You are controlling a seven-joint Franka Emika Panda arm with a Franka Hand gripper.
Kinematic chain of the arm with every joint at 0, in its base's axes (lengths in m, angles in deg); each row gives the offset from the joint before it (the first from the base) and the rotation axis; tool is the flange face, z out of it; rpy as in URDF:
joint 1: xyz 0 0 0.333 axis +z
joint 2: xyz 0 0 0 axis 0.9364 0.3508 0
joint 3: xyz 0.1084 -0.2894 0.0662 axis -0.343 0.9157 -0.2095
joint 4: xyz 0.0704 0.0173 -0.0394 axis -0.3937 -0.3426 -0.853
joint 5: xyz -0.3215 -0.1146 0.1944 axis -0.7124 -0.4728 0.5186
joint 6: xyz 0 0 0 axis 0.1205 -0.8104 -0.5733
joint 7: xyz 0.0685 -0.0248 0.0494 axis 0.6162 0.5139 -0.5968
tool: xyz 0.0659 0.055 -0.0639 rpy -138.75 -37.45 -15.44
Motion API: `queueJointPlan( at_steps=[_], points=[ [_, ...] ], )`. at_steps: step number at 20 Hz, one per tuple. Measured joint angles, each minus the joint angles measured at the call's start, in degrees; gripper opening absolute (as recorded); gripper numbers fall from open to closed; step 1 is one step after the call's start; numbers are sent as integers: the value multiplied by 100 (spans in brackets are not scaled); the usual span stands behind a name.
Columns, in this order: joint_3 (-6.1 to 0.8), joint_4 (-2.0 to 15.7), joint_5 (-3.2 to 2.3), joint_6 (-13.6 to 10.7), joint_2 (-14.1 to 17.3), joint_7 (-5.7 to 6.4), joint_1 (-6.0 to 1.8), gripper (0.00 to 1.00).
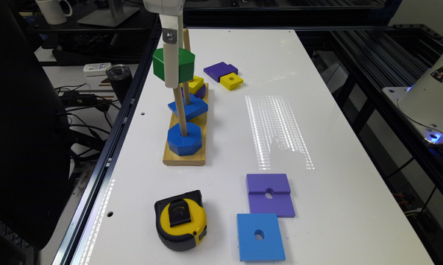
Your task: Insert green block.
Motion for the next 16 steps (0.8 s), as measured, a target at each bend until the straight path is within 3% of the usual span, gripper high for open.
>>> queueJointPlan(
  at_steps=[16],
  points=[
    [-1,15,-10,70,114,0,4,0]
  ],
)
